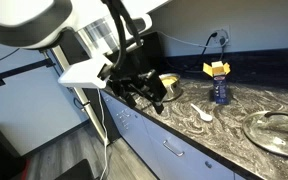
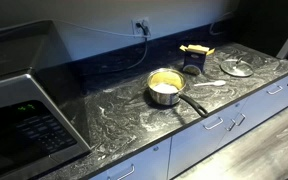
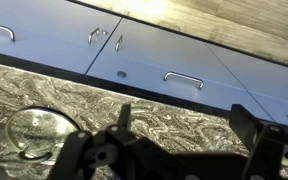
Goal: Cover the pot and move it to the right
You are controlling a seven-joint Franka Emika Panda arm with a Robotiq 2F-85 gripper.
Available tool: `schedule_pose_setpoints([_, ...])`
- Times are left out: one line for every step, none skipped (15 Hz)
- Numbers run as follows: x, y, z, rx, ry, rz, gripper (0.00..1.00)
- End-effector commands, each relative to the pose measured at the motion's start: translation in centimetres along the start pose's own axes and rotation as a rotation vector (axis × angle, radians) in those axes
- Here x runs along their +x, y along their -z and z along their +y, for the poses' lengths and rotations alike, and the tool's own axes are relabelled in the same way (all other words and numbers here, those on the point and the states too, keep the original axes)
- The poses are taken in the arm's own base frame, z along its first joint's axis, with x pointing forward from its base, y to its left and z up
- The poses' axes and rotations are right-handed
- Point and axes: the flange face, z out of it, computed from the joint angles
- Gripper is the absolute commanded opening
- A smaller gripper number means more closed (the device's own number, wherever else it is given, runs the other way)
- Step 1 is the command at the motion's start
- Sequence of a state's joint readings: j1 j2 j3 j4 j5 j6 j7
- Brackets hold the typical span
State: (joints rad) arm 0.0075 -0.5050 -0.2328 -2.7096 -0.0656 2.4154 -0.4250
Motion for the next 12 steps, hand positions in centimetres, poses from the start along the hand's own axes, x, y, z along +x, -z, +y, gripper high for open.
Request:
schedule_pose_setpoints([0.0,0.1,0.0,0.0,0.0,-0.001,1.0])
schedule_pose_setpoints([0.0,0.1,0.0,0.0,0.0,-0.001,1.0])
schedule_pose_setpoints([0.0,0.1,0.0,0.0,0.0,-0.001,1.0])
schedule_pose_setpoints([0.0,0.1,0.0,0.0,0.0,-0.001,1.0])
schedule_pose_setpoints([0.0,0.1,0.0,0.0,0.0,-0.001,1.0])
schedule_pose_setpoints([0.0,0.1,0.0,0.0,0.0,-0.001,1.0])
schedule_pose_setpoints([0.4,0.1,0.2,0.013,-0.027,-0.01,1.0])
schedule_pose_setpoints([1.2,-0.1,0.8,0.002,-0.082,-0.032,1.0])
schedule_pose_setpoints([1.9,-0.2,1.2,0.006,-0.14,-0.032,1.0])
schedule_pose_setpoints([3.1,-0.4,2.0,-0.013,-0.211,-0.021,1.0])
schedule_pose_setpoints([4.2,-0.6,2.8,-0.016,-0.263,-0.023,1.0])
schedule_pose_setpoints([5.7,-0.9,4.1,-0.028,-0.318,-0.017,1.0])
